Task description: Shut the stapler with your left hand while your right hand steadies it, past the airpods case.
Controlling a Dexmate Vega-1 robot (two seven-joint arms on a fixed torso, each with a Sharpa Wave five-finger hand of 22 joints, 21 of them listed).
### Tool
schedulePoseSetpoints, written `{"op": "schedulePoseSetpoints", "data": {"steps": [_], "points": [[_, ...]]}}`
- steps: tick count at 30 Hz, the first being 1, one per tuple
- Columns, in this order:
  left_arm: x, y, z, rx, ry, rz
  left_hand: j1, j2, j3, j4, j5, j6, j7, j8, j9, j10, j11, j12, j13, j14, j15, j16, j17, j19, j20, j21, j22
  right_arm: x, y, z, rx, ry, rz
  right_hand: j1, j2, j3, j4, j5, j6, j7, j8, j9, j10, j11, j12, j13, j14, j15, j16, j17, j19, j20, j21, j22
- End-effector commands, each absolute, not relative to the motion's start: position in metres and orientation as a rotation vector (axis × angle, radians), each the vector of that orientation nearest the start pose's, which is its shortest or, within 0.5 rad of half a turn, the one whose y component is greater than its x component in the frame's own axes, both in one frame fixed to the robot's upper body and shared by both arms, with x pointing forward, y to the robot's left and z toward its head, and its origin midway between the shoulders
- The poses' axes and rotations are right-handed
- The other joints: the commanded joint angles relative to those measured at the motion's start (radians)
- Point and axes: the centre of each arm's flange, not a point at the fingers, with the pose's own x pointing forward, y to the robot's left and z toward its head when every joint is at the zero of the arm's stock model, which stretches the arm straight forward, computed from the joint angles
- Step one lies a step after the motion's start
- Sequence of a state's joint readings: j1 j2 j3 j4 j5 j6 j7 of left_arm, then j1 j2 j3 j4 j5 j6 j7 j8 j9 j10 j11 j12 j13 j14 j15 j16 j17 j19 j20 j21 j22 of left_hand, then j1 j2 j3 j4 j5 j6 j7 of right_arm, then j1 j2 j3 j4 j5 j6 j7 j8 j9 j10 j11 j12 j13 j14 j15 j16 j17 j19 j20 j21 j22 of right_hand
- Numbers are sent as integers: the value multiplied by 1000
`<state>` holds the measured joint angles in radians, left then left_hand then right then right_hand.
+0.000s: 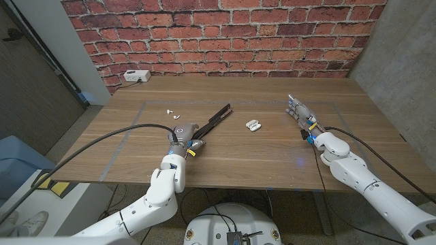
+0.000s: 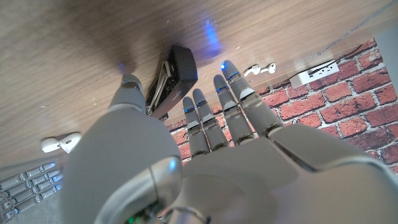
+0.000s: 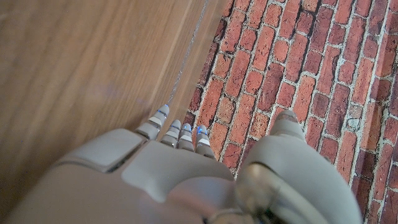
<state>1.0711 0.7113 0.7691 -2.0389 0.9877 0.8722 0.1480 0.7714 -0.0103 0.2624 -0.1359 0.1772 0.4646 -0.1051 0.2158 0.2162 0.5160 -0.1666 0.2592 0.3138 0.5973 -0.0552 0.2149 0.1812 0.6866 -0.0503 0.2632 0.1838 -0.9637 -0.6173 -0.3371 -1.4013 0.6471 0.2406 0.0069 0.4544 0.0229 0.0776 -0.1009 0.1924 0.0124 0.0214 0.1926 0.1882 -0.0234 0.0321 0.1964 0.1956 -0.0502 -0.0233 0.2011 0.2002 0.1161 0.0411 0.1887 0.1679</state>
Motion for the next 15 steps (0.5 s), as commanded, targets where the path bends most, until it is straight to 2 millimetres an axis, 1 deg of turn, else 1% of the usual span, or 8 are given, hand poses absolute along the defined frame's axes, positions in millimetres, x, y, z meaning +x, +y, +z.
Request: {"op": "schedulePoseSetpoints", "data": {"steps": [1,8,9,11,15], "points": [[527,187,-107,1476,-381,390,1,9,6,0,-1,11,-1,3,1,9,-4,4,3,10,-156,5,3,11,3,6,6,631,-319,-67,-37,-510,185,3,6,-1,-5,-1,0,-3,4,3,-2,-8,2,1,-6,0,6,1,-3,0,0,3],[524,187,-112,1467,-372,394,-1,10,6,1,-2,13,1,3,1,12,-5,4,3,15,-157,4,3,12,4,5,6,630,-318,-66,-39,-511,189,2,6,-1,-5,-1,-1,-4,3,3,-2,-6,2,1,-6,-1,6,1,-3,0,1,3],[524,187,-112,1467,-370,397,-1,10,6,1,-2,13,1,3,1,12,-5,4,3,16,-157,4,3,12,4,5,6,630,-318,-66,-40,-511,190,2,6,-1,-6,-1,0,-4,4,3,-1,-3,2,1,-6,-1,6,1,-3,0,0,3],[524,188,-113,1467,-368,396,-1,11,7,1,-1,17,-1,4,1,14,-5,5,4,18,-157,4,3,12,4,5,6,630,-318,-66,-41,-512,191,2,5,-1,-6,-1,0,-4,3,3,-2,-7,2,1,-5,0,6,1,-3,0,0,3],[523,187,-115,1459,-368,398,-2,10,7,1,-2,18,-1,4,0,17,-6,6,4,20,-157,3,3,12,3,5,6,629,-318,-67,-42,-512,191,2,5,-2,-6,-1,0,-4,3,3,0,-6,3,0,-5,0,6,1,-3,0,1,3]]}}
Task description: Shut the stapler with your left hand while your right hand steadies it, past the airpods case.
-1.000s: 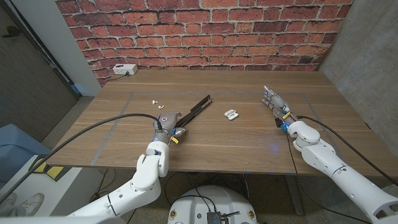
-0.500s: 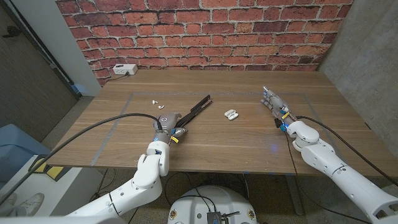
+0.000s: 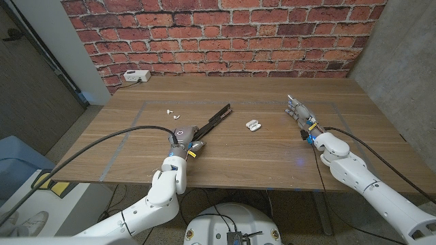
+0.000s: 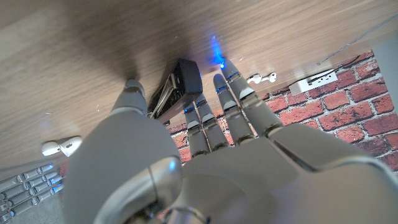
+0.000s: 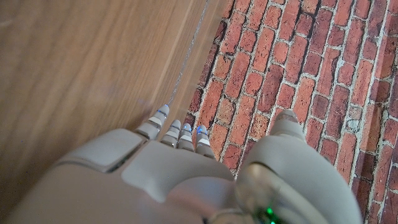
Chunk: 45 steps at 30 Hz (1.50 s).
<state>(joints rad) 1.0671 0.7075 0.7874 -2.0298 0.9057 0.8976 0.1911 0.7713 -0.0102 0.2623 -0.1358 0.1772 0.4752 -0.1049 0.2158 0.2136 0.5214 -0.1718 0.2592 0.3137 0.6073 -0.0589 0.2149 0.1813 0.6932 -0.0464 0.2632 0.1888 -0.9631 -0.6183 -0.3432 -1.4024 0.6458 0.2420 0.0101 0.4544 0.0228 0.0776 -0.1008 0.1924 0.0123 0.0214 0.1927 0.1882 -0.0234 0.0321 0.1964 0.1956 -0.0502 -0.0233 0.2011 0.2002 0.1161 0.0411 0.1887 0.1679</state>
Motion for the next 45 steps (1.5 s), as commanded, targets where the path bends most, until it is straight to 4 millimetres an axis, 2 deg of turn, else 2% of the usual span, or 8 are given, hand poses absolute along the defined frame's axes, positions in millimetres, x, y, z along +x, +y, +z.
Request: {"op": "schedulePoseSetpoints", "data": {"steps": [1,10,23,25,26,30,38,45], "points": [[523,187,-115,1459,-369,397,-1,11,8,0,-1,8,-1,4,3,15,-1,7,4,11,-155,3,3,6,0,5,1,629,-318,-67,-41,-511,190,1,5,-2,-6,-1,0,-3,4,3,0,-6,3,0,-5,0,6,1,-3,0,1,3],[523,184,-118,1455,-366,405,18,36,28,-5,2,31,-14,9,0,47,-7,16,6,63,-160,13,5,24,-6,9,2,627,-321,-68,-44,-512,186,1,6,-2,-6,-1,1,-5,4,3,-1,-7,2,0,-5,1,6,1,-3,0,1,3],[522,183,-122,1449,-358,420,48,66,58,-16,8,79,-10,19,-3,92,-16,28,9,116,-166,14,5,34,-11,9,2,627,-323,-67,-46,-511,188,0,8,-2,-7,-1,2,-4,4,3,1,-8,3,0,-5,1,7,1,-3,0,1,3],[521,183,-124,1438,-378,439,53,68,65,-18,7,101,-18,19,-6,135,-19,40,11,166,-167,19,7,114,-43,40,5,627,-323,-68,-41,-507,187,0,8,-2,-7,-1,2,-5,4,3,2,-7,3,0,-5,0,7,1,-3,-1,0,3],[520,183,-124,1439,-380,443,51,64,64,-17,6,118,-21,22,-7,151,-25,45,12,183,-168,20,8,134,-54,49,6,627,-323,-68,-45,-508,188,-1,8,-2,-7,-2,2,-4,4,3,0,-6,3,0,-5,1,7,1,-3,1,0,3],[520,181,-125,1438,-385,451,58,74,75,-19,5,181,-30,36,-9,215,-25,63,13,251,-173,31,12,160,-69,61,8,626,-323,-69,-42,-506,187,-1,9,-2,-7,-2,2,-4,4,3,1,-8,3,0,-5,0,7,1,-3,1,0,3],[515,180,-129,1419,-420,496,135,124,124,-34,6,299,-32,59,-11,323,-36,86,12,385,-178,56,19,207,-86,90,12,624,-325,-70,-41,-507,186,-2,10,-2,-7,-2,3,-5,5,3,2,-8,3,0,-5,0,7,1,-3,0,1,3],[512,182,-131,1410,-418,510,175,143,147,-38,6,316,-22,56,-9,351,-37,89,14,420,-178,56,18,220,-91,104,15,624,-324,-72,-38,-507,187,-2,11,-2,-7,-2,3,-5,5,3,2,-7,3,0,-5,0,7,2,-3,1,1,3]]}}
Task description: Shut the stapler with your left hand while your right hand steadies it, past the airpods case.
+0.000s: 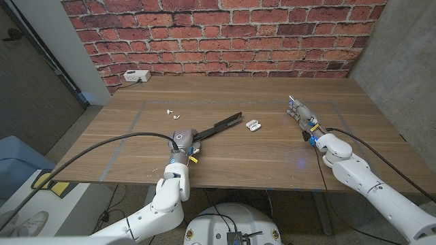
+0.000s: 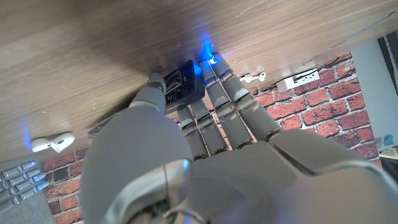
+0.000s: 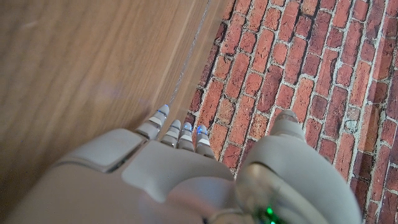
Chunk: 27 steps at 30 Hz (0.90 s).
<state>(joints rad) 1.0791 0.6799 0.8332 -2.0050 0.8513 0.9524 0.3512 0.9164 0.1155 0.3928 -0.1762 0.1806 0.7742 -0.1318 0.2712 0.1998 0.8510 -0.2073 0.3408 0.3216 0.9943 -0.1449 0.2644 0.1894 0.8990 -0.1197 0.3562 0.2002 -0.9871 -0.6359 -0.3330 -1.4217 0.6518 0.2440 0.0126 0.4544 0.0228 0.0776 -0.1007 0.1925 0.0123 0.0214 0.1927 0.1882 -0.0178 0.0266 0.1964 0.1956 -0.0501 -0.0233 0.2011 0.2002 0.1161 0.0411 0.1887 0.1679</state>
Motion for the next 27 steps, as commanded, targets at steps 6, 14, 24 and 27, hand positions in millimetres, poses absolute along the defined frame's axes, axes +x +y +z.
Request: {"op": "schedulePoseSetpoints", "data": {"steps": [6,14,24,27], "points": [[511,185,-134,1387,-439,530,77,54,49,6,3,51,9,3,9,75,0,21,14,89,-94,19,19,18,-17,28,10,623,-322,-72,-41,-510,186,-3,12,-3,-7,-2,3,-6,4,3,-3,0,3,0,-5,-1,7,2,-4,-1,1,3],[506,189,-140,1323,-473,573,106,74,82,14,2,78,23,8,16,103,0,27,26,125,-93,28,31,23,-15,48,16,621,-320,-69,-46,-516,189,-2,13,-3,-8,-2,4,-6,5,3,-4,-1,3,0,-5,-2,7,2,-3,-1,1,3],[502,195,-147,1212,-497,595,109,69,90,18,0,96,22,17,24,120,1,32,32,136,-91,29,34,28,-18,59,19,620,-318,-67,-55,-512,188,-3,13,-3,-9,-2,4,-6,5,3,-3,-2,3,0,-5,-3,7,1,-3,-1,1,3],[500,197,-145,1186,-507,598,109,69,93,21,0,96,25,19,29,126,0,34,35,145,-92,32,36,29,-15,63,20,621,-317,-66,-61,-514,190,-3,14,-3,-9,-2,4,-6,5,3,-3,-1,3,0,-5,-3,7,1,-3,-1,1,3]]}}
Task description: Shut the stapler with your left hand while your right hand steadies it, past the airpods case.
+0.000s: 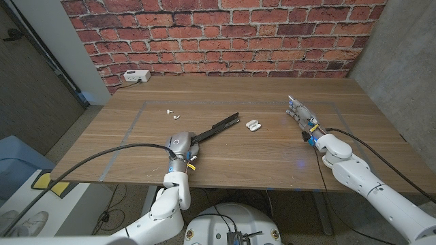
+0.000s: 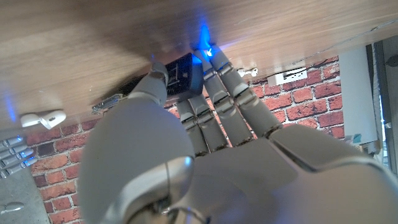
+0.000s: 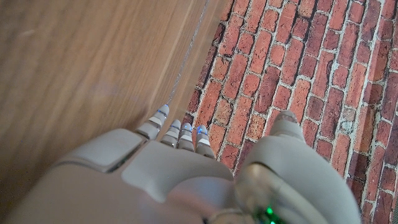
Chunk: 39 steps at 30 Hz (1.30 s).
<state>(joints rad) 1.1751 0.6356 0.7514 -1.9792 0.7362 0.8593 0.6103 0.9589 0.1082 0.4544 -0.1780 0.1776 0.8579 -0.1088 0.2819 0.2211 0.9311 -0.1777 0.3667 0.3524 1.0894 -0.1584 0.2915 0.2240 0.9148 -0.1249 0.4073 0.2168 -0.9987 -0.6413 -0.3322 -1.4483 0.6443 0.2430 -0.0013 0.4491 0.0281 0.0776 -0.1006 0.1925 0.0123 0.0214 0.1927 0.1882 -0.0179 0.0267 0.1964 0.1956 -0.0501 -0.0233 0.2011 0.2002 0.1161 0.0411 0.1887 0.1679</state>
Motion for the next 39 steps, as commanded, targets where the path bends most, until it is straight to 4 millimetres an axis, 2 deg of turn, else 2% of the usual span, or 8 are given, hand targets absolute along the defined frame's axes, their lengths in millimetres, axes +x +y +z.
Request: {"op": "schedulePoseSetpoints", "data": {"steps": [1,12,16,29,39], "points": [[500,197,-144,1176,-512,606,69,76,34,22,2,19,5,12,10,50,-30,9,6,53,-77,5,2,13,-8,14,4,621,-316,-65,-60,-515,190,2,9,-3,-10,-2,4,-6,4,3,-3,-4,3,0,-5,-2,7,1,-3,-1,1,3],[496,196,-132,1113,-577,615,70,74,40,23,1,18,6,15,18,53,-29,8,10,56,-77,3,3,13,-7,20,5,625,-316,-68,-50,-511,185,3,10,-3,-10,-2,5,-6,4,3,-2,3,3,0,-5,-2,7,1,-3,-1,1,3],[494,194,-128,1100,-599,622,71,73,41,23,1,20,4,16,20,54,-29,8,12,57,-77,3,3,12,-7,22,5,625,-318,-69,-47,-506,181,3,10,-3,-11,-2,5,-6,4,3,-3,-4,3,0,-5,-3,7,1,-3,-1,1,3],[486,190,-124,1014,-663,628,74,72,51,24,-1,12,4,17,31,44,-28,2,20,53,-78,-4,3,5,-5,30,7,622,-323,-71,-37,-513,178,3,11,-3,-12,-3,4,-6,4,3,-3,-2,3,0,-5,-3,7,1,-4,-1,1,3],[486,199,-123,913,-691,603,78,68,54,22,-2,31,-2,24,33,50,-28,3,25,57,-79,-4,6,6,-7,38,8,623,-319,-70,-34,-527,190,4,12,-3,-14,-3,4,-3,4,3,-3,-1,3,0,-4,0,7,1,-2,2,1,3]]}}
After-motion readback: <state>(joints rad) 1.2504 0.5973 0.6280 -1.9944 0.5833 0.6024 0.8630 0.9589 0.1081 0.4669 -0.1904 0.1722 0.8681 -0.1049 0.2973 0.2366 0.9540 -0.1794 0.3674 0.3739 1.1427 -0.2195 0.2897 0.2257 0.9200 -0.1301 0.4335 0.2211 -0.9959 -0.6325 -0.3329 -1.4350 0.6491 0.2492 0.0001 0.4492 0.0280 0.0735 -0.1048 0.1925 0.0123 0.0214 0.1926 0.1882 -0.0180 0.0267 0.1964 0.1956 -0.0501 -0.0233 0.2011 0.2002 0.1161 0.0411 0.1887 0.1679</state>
